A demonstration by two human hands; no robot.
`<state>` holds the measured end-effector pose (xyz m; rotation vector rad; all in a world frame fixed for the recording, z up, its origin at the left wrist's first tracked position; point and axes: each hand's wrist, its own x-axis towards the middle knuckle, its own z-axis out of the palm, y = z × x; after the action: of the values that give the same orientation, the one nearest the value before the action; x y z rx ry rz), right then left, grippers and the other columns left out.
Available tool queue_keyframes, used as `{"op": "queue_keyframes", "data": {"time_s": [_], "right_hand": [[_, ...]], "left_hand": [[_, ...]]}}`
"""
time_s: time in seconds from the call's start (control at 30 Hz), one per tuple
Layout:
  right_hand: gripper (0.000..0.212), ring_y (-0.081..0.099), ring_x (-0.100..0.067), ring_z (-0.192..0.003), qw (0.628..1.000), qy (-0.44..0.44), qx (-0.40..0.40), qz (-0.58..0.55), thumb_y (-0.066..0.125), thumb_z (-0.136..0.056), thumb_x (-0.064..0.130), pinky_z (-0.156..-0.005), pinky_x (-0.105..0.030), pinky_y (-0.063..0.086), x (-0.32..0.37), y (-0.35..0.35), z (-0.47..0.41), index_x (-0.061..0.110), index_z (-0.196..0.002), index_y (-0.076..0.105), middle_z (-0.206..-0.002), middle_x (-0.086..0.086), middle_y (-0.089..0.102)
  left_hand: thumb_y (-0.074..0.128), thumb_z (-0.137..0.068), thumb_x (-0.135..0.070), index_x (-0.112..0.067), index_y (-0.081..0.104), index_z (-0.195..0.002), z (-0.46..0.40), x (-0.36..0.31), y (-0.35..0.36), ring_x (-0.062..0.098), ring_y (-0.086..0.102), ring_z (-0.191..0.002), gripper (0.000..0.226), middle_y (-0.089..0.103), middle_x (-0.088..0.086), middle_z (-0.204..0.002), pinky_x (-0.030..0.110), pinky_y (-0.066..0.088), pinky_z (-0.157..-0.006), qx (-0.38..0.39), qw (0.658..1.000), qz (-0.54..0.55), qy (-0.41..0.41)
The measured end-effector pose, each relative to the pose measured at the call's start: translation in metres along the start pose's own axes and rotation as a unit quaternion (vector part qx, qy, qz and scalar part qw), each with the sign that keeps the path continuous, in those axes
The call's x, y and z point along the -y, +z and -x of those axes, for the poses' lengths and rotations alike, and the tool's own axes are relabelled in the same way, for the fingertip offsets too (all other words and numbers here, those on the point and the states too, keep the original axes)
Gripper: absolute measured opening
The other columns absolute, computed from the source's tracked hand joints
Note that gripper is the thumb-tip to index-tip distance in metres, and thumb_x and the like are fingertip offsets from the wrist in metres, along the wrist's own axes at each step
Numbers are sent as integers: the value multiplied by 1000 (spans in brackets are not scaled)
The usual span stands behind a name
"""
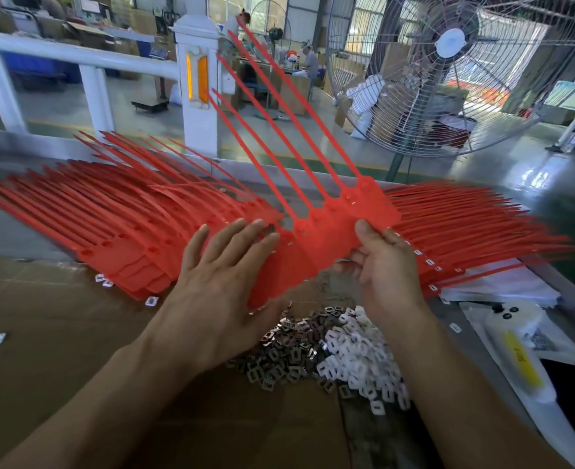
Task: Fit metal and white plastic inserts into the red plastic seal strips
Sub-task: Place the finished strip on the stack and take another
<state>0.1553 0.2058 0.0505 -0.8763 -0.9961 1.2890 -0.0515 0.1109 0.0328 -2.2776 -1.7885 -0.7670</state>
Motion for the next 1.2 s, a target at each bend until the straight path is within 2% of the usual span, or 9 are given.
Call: {"op": "queue_keyframes", "data": {"time_s": [0.27, 0.4, 0.57, 0.73, 0.8, 0.93, 1.0, 1.07, 1.2], "right_hand": [[20, 62, -20, -69, 997, 34, 6, -68, 58, -100, 21, -46, -26, 42, 1, -5, -3, 15, -119, 63, -96, -10, 70], [8, 56, -11, -53, 990, 38, 3, -136, 58, -99, 23, -43, -22, 39, 7, -8, -2, 17, -100, 63, -67, 2, 62], [16, 56, -7, -48, 990, 17, -29, -136, 55, -102, 25, -43, -19, 40, 13, -11, 1, 23, -87, 58, -53, 9, 56], [8, 56, -15, -51, 992, 7, -123, 27, 68, -97, 18, -41, -23, 43, 10, -24, -6, 14, -91, 65, -62, 1, 64], [9, 59, -14, -48, 983, -2, -141, 120, 72, -94, 16, -42, -26, 47, 7, -33, -8, 13, -88, 66, -61, 4, 66], [10, 72, -20, -55, 934, -15, -111, 339, 73, -92, 22, -51, -35, 56, 3, -45, -9, 15, -85, 73, -70, -1, 74], [10, 71, -17, -51, 900, -18, -95, 424, 71, -92, 23, -42, -28, 49, 3, -51, -10, 18, -84, 73, -62, 1, 73], [8, 67, -13, -44, 881, -13, -75, 466, 71, -93, 22, -40, -24, 44, 5, -56, -11, 17, -87, 72, -57, 1, 71], [7, 67, -16, -47, 862, 2, -60, 503, 75, -90, 19, -56, -34, 55, 9, -65, -14, 23, -93, 69, -60, 3, 73]], "left_hand": [[55, -75, -78, -27, 44, -151, 1, -14, -5, 19, 16, -154, 93, 31, 0, -163, 62, 23, -120, -55, 991, 95, -72], [58, -81, -70, -14, 45, -151, 0, -17, -6, 25, 27, -151, 91, 37, 10, -160, 48, 31, -121, -58, 997, 53, -24], [71, -82, -59, -4, 51, -145, -11, -5, 0, 31, 32, -149, 86, 40, 16, -157, 53, 30, -119, -96, 994, -23, 45], [61, -82, -71, -11, 52, -146, -16, 17, 4, 28, 26, -152, 89, 37, 11, -160, 51, 33, -119, -31, 998, 3, 45], [57, -84, -72, -17, 51, -148, -16, 22, 7, 25, 20, -154, 85, 35, 8, -161, 45, 25, -124, 10, 999, 23, 32], [64, -90, -55, -30, 48, -149, -13, 29, 14, 14, 9, -154, 66, 27, -1, -164, 26, 10, -123, 84, 994, 72, 2], [62, -92, -56, -34, 46, -149, -11, 31, 16, 9, 8, -153, 63, 27, -7, -164, 24, 9, -121, 112, 990, 91, -11], [60, -92, -58, -35, 47, -148, -11, 33, 16, 6, 8, -152, 62, 26, -10, -163, 21, 7, -118, 121, 988, 98, -20], [59, -95, -52, -35, 53, -145, -10, 37, 13, 7, 13, -151, 53, 31, -10, -161, 26, 12, -121, 111, 988, 103, -31]]}}
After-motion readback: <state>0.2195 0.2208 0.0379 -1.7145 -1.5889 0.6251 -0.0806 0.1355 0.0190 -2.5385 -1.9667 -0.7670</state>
